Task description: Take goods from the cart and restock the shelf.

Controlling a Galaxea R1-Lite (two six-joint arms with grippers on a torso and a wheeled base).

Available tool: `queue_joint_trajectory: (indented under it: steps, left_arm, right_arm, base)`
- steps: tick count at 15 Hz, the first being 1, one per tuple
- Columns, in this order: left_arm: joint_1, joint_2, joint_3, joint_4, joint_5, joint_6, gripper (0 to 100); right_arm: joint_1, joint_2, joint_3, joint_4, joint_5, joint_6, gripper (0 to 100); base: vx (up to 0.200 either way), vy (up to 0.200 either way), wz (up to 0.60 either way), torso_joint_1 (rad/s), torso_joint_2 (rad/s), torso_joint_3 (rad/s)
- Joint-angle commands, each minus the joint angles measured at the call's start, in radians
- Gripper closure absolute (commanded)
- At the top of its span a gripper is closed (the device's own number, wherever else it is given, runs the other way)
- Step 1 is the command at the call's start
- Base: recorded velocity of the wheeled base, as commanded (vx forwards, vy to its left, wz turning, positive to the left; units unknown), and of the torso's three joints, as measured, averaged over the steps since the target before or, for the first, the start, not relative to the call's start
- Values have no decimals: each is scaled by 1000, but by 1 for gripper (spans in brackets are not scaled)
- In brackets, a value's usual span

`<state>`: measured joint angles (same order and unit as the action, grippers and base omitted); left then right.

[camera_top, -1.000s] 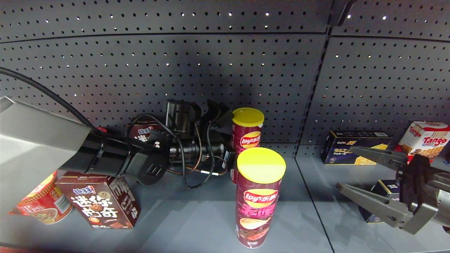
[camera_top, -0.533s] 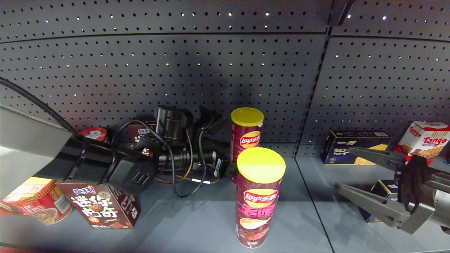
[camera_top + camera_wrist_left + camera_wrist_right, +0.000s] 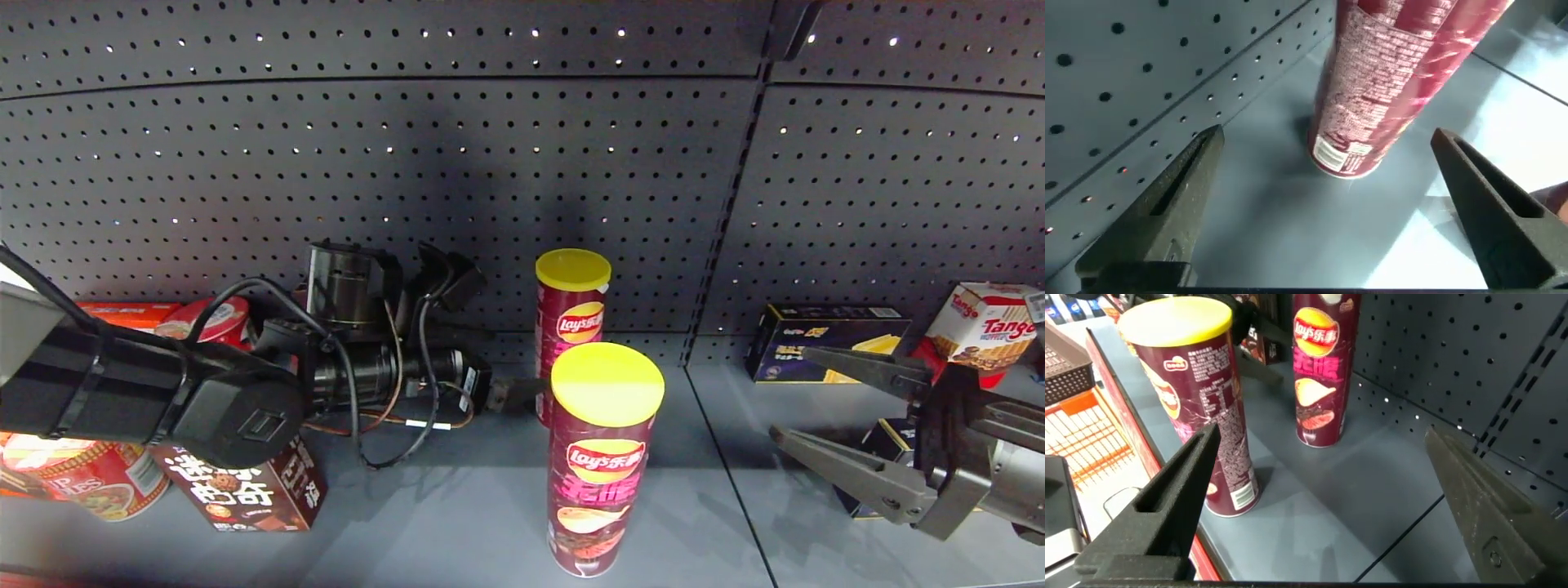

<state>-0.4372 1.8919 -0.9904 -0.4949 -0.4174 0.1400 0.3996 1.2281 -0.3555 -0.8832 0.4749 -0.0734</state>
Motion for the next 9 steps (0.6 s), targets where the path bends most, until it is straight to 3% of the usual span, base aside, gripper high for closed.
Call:
queue_joint_trajectory:
  steps: [1, 5, 9]
  left_arm:
    - [3, -7, -7, -1, 23, -3, 0]
    - [3, 3, -34, 6, 72, -7, 0]
    - [2, 18, -56, 7, 72, -8, 0]
  right_arm:
    - [-2, 7, -2, 0, 1, 0, 0]
    - [-4, 7, 1, 0, 1, 0, 0]
    - [-5, 18, -2, 0, -1, 0, 0]
  base:
    - [0, 0, 0, 0, 0, 0]
    - [0, 0, 0, 0, 0, 0]
    - [0, 0, 0, 0, 0, 0]
